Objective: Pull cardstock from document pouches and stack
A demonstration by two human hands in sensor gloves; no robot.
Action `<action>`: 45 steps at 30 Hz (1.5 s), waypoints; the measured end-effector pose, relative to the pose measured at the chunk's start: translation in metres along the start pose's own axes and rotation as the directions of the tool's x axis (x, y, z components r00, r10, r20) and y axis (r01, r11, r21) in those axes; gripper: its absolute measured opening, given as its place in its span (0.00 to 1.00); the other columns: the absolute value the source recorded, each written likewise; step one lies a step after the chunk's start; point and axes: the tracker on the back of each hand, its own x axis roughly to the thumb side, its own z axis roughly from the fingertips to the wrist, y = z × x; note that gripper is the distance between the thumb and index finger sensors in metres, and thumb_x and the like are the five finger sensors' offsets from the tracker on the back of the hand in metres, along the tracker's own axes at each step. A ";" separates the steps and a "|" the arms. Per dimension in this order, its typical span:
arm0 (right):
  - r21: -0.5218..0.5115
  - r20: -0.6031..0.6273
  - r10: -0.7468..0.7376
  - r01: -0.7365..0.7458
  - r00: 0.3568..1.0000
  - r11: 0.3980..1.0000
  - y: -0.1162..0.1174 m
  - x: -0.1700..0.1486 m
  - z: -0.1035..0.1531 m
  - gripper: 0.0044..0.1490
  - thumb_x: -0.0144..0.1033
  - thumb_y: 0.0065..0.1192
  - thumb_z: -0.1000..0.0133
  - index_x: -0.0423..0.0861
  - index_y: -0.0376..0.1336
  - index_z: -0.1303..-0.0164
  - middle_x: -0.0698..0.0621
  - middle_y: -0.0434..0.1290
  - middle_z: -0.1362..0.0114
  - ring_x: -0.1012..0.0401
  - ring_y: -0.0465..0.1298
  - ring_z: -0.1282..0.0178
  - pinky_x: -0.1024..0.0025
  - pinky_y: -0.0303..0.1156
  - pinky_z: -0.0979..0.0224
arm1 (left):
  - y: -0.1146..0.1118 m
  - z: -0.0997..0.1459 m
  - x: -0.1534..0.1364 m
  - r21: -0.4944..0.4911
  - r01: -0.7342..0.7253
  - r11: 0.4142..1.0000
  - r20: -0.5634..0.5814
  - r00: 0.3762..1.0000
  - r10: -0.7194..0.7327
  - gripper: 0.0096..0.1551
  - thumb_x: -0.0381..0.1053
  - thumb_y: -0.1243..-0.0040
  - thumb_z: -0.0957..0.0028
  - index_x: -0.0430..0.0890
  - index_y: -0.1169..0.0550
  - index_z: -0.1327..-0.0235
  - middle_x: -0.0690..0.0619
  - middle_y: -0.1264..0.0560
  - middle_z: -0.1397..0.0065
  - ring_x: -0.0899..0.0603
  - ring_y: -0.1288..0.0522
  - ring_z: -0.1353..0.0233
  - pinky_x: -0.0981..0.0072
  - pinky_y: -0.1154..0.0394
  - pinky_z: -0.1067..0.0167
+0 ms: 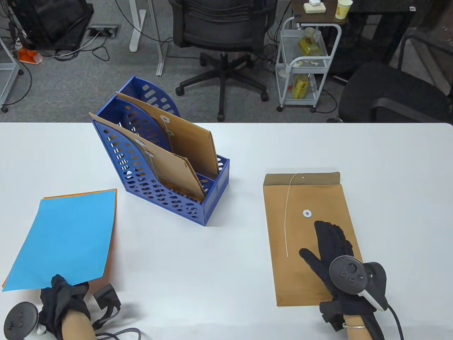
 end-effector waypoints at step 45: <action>-0.002 0.097 0.059 -0.059 0.994 0.998 0.019 0.010 0.014 0.42 0.55 0.43 0.26 0.43 0.45 0.07 0.36 0.52 0.09 0.35 0.52 0.11 0.31 0.51 0.19 | -0.218 0.212 0.209 0.648 0.585 0.488 0.724 -0.273 -0.634 0.24 0.48 0.42 0.29 0.54 0.38 0.25 0.45 0.37 0.17 0.48 0.23 0.30 0.49 0.22 0.30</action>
